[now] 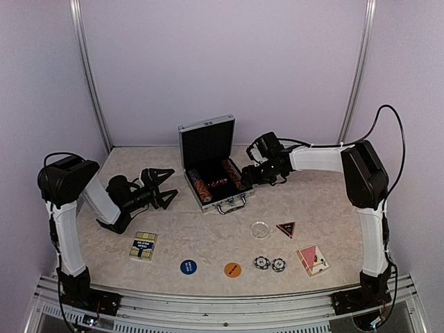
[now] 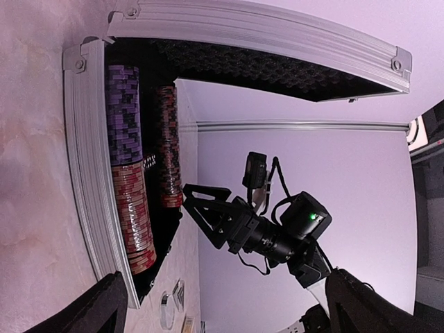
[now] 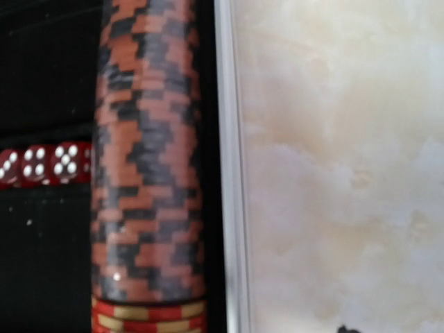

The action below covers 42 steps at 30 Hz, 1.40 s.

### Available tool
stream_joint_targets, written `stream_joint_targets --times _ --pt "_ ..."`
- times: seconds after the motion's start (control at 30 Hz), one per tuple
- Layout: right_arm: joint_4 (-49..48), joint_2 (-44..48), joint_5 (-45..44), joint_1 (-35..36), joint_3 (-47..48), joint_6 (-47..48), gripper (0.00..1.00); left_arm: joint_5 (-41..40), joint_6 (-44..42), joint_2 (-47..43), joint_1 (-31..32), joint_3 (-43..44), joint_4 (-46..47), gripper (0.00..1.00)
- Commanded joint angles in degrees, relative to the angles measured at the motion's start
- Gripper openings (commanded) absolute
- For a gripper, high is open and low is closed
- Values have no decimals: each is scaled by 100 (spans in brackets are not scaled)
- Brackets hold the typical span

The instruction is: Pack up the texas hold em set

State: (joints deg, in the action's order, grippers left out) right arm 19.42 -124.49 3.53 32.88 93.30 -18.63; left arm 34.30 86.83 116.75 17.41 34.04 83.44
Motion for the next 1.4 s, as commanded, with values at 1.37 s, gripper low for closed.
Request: stream_joint_targets --times 1.37 --pt "2906 3445 -549 1640 -2000 916 100 -2516 -3683 -4224 1364 700 -6727 99"
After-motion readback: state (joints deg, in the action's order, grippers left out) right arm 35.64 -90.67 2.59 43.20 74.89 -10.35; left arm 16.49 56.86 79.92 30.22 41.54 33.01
